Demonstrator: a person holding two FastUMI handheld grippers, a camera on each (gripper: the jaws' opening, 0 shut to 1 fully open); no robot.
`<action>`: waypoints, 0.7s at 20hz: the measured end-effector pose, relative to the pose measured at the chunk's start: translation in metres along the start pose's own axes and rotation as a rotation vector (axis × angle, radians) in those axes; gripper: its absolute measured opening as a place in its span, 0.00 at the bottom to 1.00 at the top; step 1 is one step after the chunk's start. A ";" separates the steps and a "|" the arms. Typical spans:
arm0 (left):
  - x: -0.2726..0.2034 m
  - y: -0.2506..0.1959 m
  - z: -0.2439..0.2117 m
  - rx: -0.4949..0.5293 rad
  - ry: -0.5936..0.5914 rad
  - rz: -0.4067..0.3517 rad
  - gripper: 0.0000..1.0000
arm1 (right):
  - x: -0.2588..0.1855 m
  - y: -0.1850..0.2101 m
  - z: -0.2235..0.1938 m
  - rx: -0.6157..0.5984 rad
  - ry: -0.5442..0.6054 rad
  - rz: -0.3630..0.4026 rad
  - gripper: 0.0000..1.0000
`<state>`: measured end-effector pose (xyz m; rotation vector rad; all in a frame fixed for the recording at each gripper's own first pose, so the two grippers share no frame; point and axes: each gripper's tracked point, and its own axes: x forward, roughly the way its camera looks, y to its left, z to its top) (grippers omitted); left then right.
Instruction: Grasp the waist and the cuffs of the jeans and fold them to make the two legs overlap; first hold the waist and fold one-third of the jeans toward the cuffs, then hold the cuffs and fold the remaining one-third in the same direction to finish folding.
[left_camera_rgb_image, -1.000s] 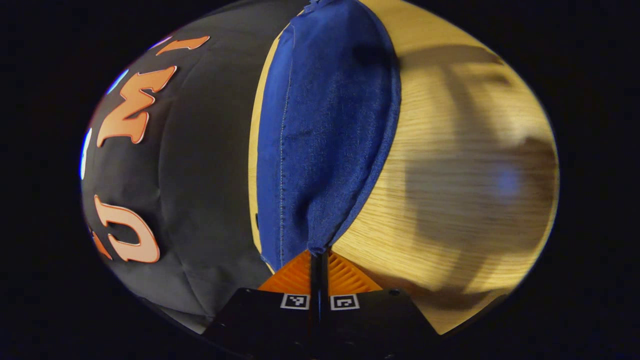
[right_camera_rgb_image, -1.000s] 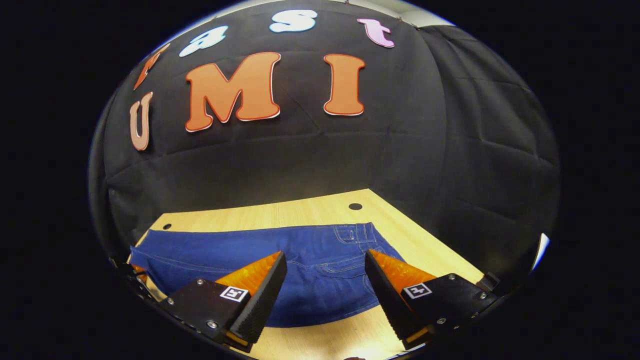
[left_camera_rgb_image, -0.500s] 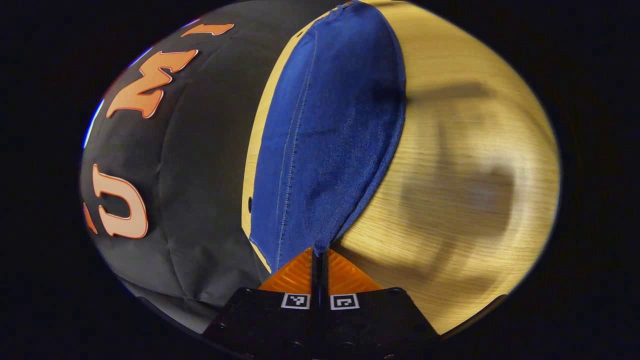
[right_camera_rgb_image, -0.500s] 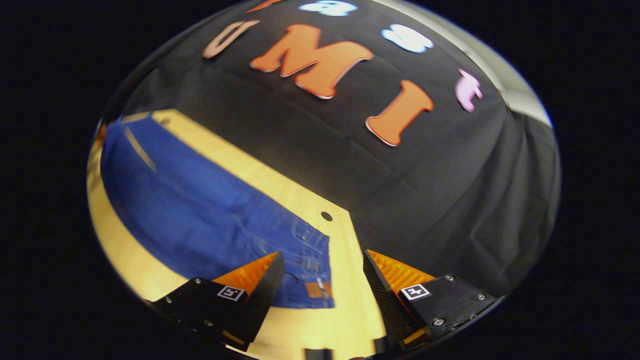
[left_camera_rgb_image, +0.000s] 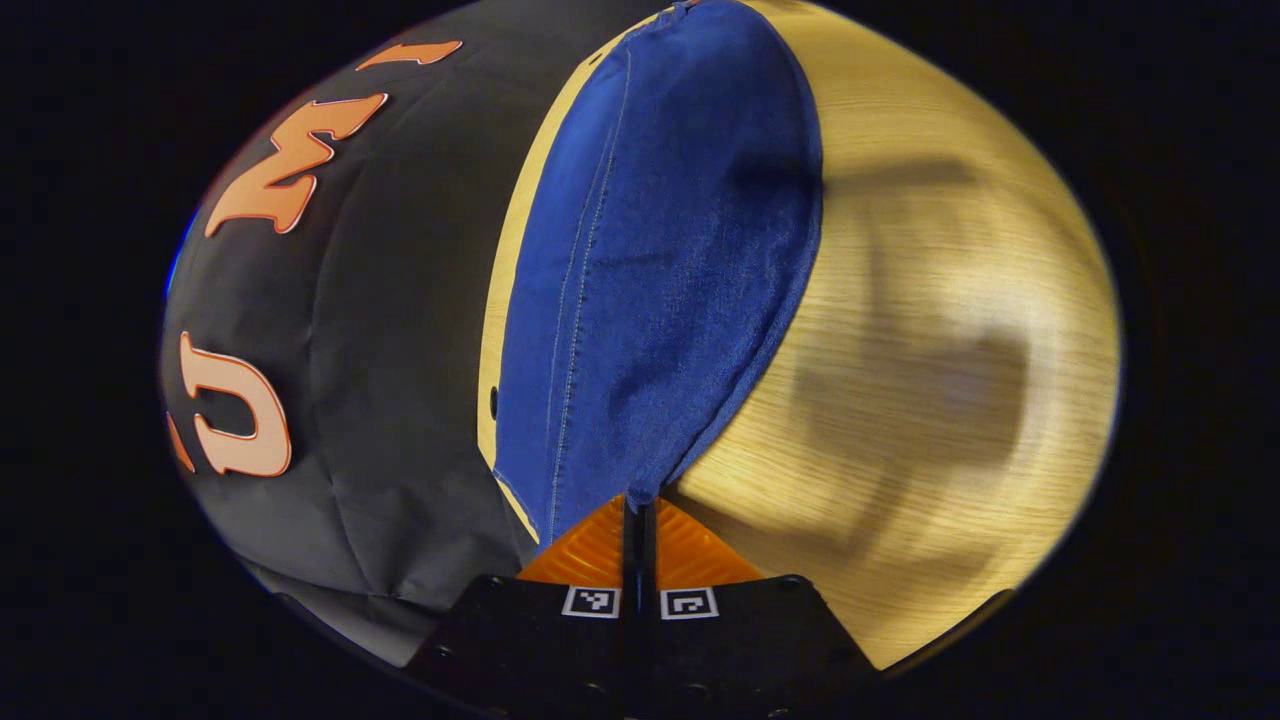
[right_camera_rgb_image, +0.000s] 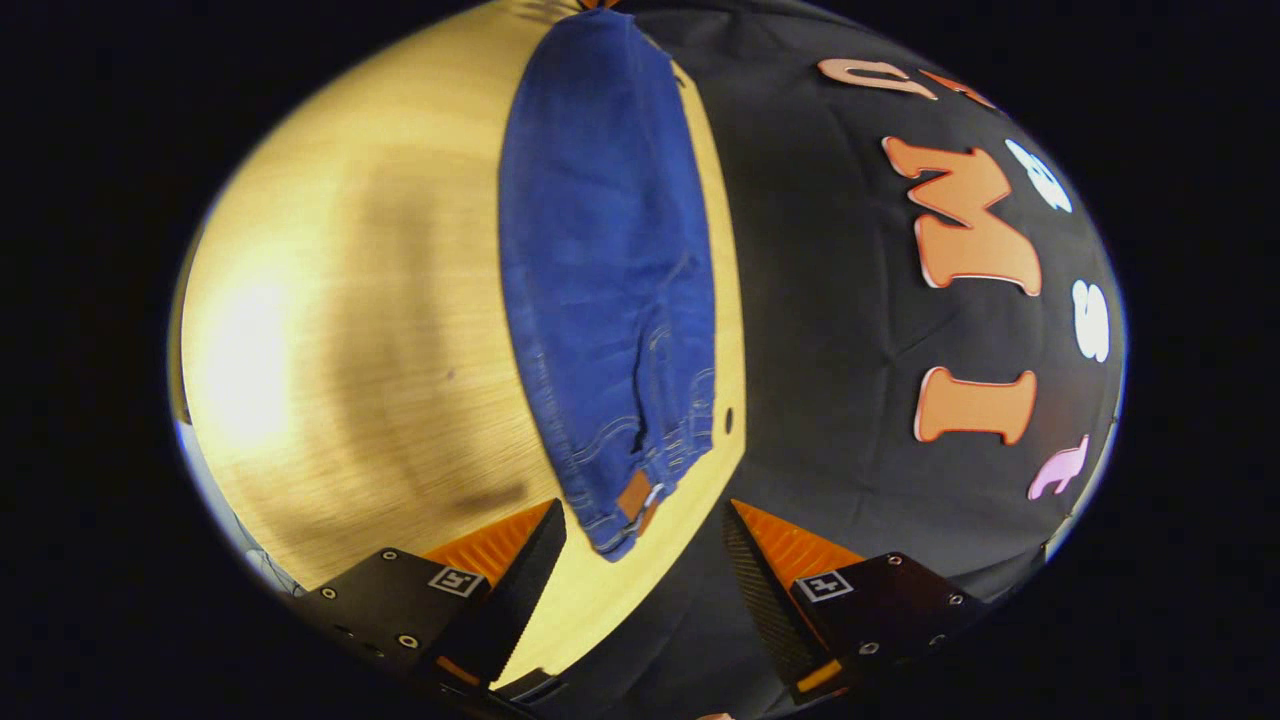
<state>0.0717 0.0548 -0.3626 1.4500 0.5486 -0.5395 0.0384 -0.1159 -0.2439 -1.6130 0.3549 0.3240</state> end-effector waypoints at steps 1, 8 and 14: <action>0.001 -0.001 0.000 0.008 0.004 -0.004 0.01 | 0.005 0.001 -0.001 -0.004 -0.004 0.006 0.98; 0.004 -0.002 0.004 0.031 0.018 -0.009 0.01 | 0.031 0.012 0.003 -0.154 -0.036 0.074 0.97; 0.006 -0.003 0.003 0.033 0.026 -0.010 0.00 | 0.058 0.003 0.020 -0.157 -0.074 0.047 0.95</action>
